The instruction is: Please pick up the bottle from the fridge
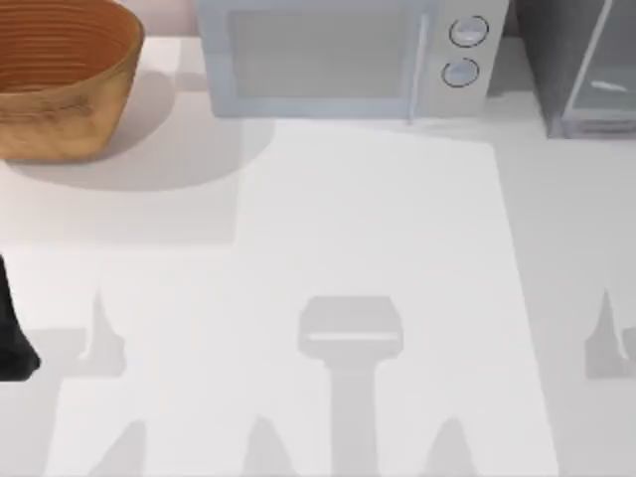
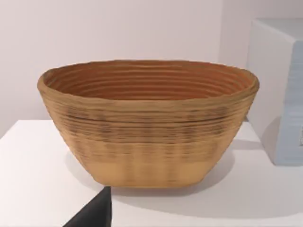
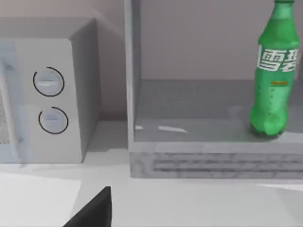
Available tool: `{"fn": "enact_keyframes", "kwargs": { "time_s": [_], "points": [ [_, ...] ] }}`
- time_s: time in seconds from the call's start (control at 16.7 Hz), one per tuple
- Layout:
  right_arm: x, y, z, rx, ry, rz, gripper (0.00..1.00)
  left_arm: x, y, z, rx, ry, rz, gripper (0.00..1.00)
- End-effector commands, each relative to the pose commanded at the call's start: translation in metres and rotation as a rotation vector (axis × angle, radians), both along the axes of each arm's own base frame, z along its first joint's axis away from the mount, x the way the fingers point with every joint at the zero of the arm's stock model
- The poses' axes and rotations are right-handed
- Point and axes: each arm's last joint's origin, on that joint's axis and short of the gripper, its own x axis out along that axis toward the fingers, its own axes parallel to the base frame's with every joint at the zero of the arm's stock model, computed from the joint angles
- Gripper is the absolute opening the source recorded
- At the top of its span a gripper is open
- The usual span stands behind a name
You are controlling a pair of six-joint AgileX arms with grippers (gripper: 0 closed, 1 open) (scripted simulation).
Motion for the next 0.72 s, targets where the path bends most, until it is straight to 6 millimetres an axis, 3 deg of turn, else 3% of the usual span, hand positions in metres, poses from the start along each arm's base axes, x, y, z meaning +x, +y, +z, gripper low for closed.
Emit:
{"fn": "enact_keyframes", "kwargs": {
  "time_s": [0.42,0.72],
  "points": [
    [0.009,-0.005,0.01,-0.005,-0.023,-0.001,1.0,0.0,0.0,0.0,0.0,0.0,0.0,1.0],
    [0.038,-0.02,0.019,-0.013,-0.031,-0.006,1.0,0.0,0.0,0.0,0.0,0.0,0.0,1.0]
  ]
}}
